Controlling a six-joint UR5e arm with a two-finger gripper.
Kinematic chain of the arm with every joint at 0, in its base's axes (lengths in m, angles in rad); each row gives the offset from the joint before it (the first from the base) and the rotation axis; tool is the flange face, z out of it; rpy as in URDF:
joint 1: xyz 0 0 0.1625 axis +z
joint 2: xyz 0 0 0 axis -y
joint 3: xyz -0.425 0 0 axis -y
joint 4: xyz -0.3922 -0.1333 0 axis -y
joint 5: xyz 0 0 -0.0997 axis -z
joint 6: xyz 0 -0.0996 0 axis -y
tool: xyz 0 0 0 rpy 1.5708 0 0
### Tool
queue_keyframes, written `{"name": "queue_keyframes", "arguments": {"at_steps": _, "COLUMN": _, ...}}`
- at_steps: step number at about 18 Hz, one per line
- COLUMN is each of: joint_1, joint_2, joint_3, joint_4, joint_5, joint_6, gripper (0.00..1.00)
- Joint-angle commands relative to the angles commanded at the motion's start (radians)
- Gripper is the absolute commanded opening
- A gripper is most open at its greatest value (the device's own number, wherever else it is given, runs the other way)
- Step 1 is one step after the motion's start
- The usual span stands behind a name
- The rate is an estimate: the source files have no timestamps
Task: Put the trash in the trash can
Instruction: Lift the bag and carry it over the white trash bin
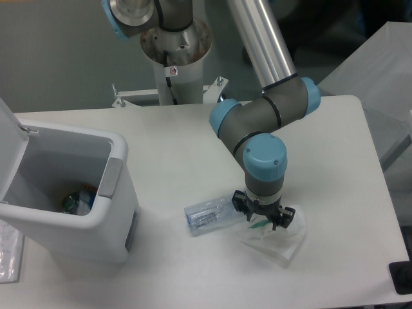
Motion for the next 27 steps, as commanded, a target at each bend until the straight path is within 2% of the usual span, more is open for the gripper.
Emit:
{"name": "queue_keyframes", "arguments": {"at_steps": 4, "joint_1": -0.009, "joint_2": -0.002, "joint_3": 0.017, "joint_4": 0.0, "joint_5": -0.005, "joint_6": -0.032, "gripper": 0.0}}
{"name": "queue_keyframes", "arguments": {"at_steps": 10, "joint_1": -0.011, "joint_2": -0.005, "joint_3": 0.055, "joint_4": 0.0, "joint_5": -0.02, "joint_6": -0.089, "gripper": 0.0}}
{"name": "queue_keyframes", "arguments": {"at_steps": 17, "joint_1": -0.005, "joint_2": 0.026, "joint_3": 0.159, "joint_4": -0.002, "joint_5": -0.264, "joint_6": -0.262, "gripper": 0.0}}
{"name": "queue_keyframes", "arguments": {"at_steps": 22, "joint_1": -0.003, "joint_2": 0.089, "joint_3": 0.178, "joint_4": -0.006, "joint_5": -0.51, "joint_6": -0.337, "gripper": 0.0}}
{"name": "queue_keyframes", "arguments": {"at_steps": 27, "joint_1": -0.017, "joint_2": 0.211, "joint_3": 0.173, "joint_4": -0.014, "joint_5": -0.646, "joint_6": -0.454, "gripper": 0.0}}
